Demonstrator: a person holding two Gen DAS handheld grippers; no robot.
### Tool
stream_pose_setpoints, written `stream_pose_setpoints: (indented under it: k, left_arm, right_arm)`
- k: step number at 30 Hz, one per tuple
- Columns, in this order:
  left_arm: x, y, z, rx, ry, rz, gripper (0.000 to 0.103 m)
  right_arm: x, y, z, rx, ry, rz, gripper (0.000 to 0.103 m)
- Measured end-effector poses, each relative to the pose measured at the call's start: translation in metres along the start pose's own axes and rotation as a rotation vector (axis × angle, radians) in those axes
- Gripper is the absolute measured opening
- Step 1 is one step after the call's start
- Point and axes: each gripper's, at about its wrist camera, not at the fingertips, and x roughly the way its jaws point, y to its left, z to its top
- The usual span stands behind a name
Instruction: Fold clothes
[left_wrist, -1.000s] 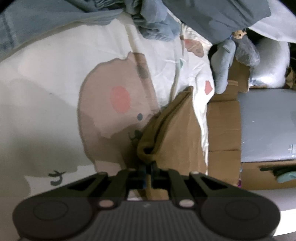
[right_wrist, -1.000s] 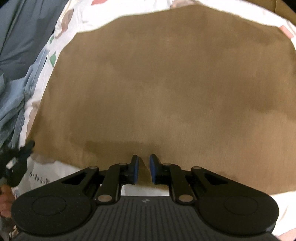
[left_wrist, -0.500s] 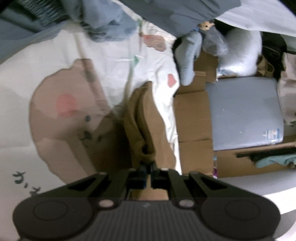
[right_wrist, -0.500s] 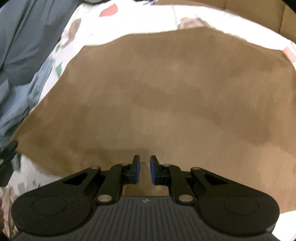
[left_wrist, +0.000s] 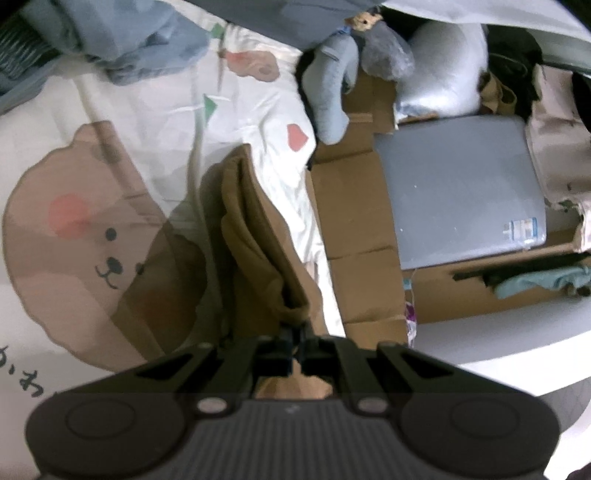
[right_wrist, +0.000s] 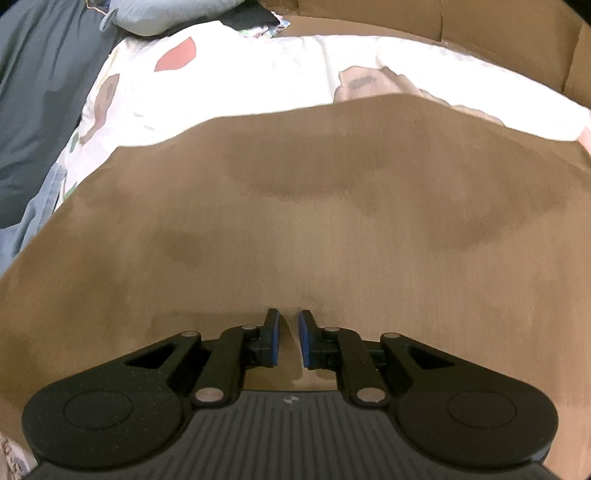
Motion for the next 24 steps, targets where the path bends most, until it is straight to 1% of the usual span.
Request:
stream_pose_setpoints:
  k: [4,7,11,24]
  left_arm:
    - [0.001,-0.005,0.001,0.013,0.001,-0.012,0.003]
    - [0.002,-0.001,-0.001,0.007,0.005,0.005,0.003]
    - [-0.001,0.005,-0.001,-0.016,-0.005,0.018,0.003]
    - [0.0,0.008,0.001,-0.019,-0.009,0.012,0.003]
  right_arm:
    - [0.016,0.005,0.018,-0.009,-0.029,-0.021,0.017]
    - [0.02,0.007,0.03,-0.033,-0.054,-0.034,0.017]
    - [0.023,0.007,0.046,-0.033,-0.079,-0.046,0.017]
    - [0.044,0.0,0.073,-0.025,-0.144,-0.11,0.016]
